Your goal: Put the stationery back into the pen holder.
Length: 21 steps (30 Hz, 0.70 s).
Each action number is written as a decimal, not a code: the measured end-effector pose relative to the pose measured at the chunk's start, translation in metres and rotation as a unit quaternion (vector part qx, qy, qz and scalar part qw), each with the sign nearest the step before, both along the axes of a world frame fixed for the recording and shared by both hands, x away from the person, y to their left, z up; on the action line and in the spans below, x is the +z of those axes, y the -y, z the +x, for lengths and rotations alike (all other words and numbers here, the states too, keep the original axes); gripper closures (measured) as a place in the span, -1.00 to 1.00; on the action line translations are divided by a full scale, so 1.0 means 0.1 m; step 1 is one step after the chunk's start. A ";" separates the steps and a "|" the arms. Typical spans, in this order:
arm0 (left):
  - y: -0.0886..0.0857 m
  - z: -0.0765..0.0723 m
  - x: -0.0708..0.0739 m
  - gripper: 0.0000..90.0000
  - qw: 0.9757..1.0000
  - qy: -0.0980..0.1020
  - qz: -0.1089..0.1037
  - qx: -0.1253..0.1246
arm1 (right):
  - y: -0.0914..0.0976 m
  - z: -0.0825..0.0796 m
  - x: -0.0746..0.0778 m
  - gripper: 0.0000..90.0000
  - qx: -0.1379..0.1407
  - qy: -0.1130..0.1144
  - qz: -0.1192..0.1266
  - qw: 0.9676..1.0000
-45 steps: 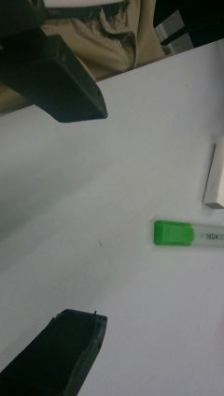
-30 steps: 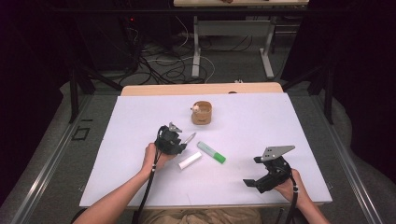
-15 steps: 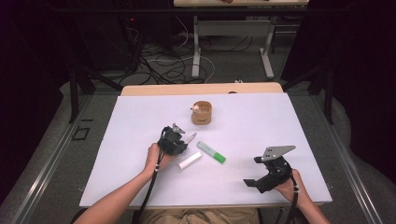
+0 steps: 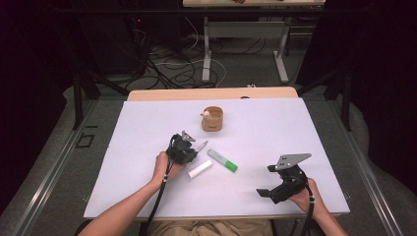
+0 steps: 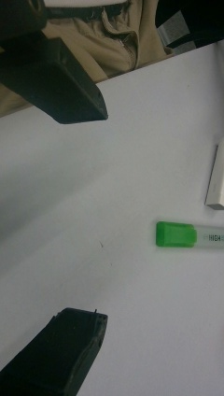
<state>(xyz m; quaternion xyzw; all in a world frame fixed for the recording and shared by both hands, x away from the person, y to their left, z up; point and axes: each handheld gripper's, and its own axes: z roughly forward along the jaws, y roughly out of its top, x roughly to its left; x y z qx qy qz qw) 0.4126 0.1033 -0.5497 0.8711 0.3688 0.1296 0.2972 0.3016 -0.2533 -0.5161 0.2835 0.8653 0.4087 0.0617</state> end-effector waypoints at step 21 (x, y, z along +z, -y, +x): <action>-0.11 -0.08 0.20 0.77 0.999 0.018 -0.031 -0.010 | 0.01 -0.01 0.01 -0.93 -0.002 0.002 -0.002 1.000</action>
